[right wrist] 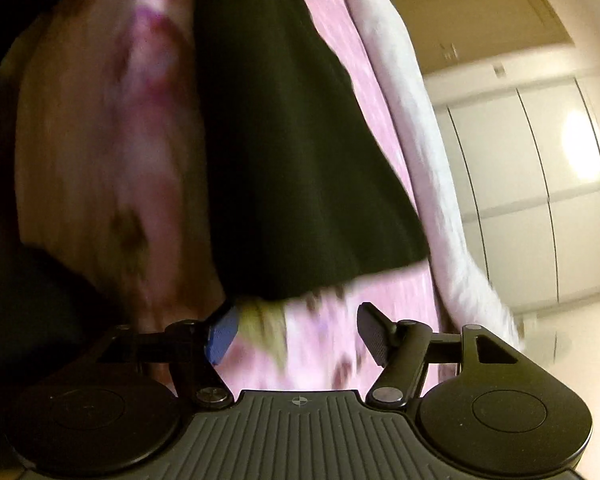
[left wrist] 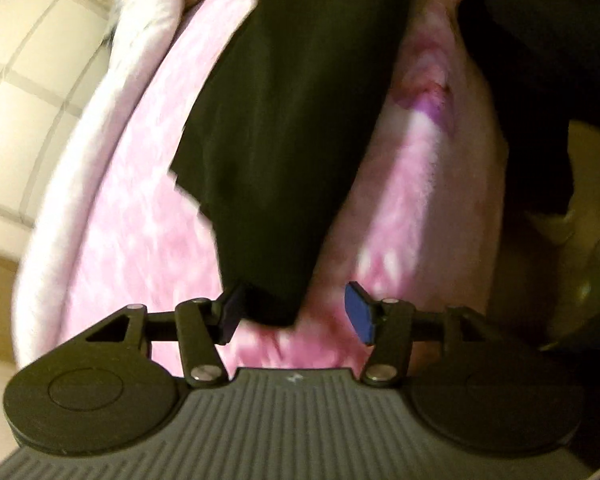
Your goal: Fold clothes
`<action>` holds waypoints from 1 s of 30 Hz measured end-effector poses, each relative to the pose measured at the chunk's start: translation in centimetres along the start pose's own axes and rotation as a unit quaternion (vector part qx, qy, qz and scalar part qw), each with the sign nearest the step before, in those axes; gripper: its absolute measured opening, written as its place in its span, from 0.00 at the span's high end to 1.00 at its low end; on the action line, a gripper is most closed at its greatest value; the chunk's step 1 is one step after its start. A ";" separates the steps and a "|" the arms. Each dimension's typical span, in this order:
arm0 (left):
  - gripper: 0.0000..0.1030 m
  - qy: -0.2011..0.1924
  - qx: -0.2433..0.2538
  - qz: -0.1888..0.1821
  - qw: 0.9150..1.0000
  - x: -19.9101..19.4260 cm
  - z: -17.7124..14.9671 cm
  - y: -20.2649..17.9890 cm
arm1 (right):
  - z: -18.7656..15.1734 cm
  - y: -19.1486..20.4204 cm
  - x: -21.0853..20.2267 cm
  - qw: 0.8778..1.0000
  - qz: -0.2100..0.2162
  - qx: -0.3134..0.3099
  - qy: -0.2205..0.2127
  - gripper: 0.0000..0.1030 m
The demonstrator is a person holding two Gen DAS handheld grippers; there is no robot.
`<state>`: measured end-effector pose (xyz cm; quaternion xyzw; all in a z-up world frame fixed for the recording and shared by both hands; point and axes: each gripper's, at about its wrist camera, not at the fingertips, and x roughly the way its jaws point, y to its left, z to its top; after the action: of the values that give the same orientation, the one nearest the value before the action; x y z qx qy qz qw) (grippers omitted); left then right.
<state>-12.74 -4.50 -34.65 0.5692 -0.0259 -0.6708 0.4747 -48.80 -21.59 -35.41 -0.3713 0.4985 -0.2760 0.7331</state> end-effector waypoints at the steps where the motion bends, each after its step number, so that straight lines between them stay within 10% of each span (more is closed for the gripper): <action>1: 0.49 0.000 -0.023 -0.006 1.000 -0.5 -0.6 1.0 | -0.6 -0.6 0.0 1.000 -0.004 0.018 0.014 0.37; 6: 0.51 -0.029 -0.131 -0.014 0.991 -1.3 0.1 6.9 | -2.9 -7.0 -0.3 0.977 -0.015 0.210 0.034 0.37; 12: 0.51 -0.103 -0.250 -0.096 0.958 3.4 5.7 13.9 | 0.4 -14.5 2.5 0.890 0.063 0.448 -0.047 0.37; 17: 0.59 -0.096 -0.298 -0.180 0.932 12.5 10.8 15.9 | -0.1 -18.8 4.0 0.830 0.127 0.538 -0.074 0.37; 23: 0.76 -0.072 -0.292 -0.207 0.931 18.0 11.1 14.7 | -0.8 -19.4 9.1 0.782 0.187 0.592 -0.058 0.38; 24: 0.98 -0.080 -0.285 -0.215 0.931 17.8 11.1 14.6 | -0.9 -19.3 9.9 0.775 0.196 0.599 -0.054 0.48; 26: 1.00 -0.111 -0.296 -0.201 0.927 16.0 10.3 15.6 | -1.4 -18.0 10.0 0.765 0.209 0.607 -0.045 0.81; 30: 1.00 -0.172 -0.339 -0.160 0.911 12.8 8.6 18.1 | -2.1 -19.4 8.8 0.767 0.184 0.609 -0.081 0.90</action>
<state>-7.28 -27.31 -30.69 0.2464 0.2139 -0.7935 0.5137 -48.37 -40.10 -24.62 0.2309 0.2228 -0.3507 0.8798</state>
